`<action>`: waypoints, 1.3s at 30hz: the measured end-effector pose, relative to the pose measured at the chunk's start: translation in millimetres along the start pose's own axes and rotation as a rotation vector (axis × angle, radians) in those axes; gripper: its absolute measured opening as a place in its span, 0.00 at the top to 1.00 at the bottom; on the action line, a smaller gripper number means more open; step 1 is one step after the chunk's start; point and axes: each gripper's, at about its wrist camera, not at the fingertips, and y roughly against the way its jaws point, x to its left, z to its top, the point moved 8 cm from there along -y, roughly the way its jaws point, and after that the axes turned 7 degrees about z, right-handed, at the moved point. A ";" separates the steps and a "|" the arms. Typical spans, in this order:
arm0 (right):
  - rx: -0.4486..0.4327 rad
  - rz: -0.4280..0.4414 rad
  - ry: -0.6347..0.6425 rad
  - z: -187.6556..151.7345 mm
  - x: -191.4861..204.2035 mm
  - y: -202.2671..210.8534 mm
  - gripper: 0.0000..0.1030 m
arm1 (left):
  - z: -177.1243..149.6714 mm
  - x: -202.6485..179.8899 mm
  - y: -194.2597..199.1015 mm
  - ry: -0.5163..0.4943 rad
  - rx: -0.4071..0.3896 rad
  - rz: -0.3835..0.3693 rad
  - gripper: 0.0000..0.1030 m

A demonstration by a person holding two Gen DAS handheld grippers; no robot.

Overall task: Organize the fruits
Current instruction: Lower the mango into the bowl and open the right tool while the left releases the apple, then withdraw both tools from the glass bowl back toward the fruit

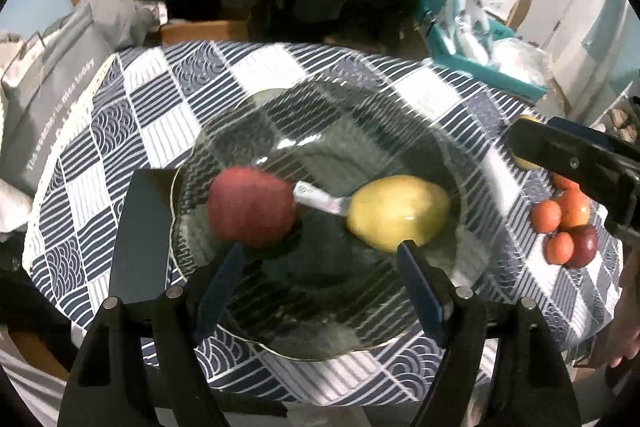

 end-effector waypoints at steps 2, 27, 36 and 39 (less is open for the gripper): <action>-0.027 -0.017 -0.010 1.8 -5.8 12.9 0.23 | 3.9 -6.9 9.7 -0.006 -0.018 -0.016 0.22; -0.335 -0.159 -0.025 2.0 -45.3 175.4 0.20 | 40.0 -80.4 135.9 -0.097 -0.299 -0.115 0.16; -0.374 -0.183 -0.031 -14.4 -63.0 206.6 0.20 | 44.3 -104.3 160.2 -0.124 -0.341 -0.155 0.12; -0.380 -0.181 -0.048 -21.1 -71.4 214.1 0.20 | 46.1 -111.4 165.8 -0.131 -0.350 -0.157 0.11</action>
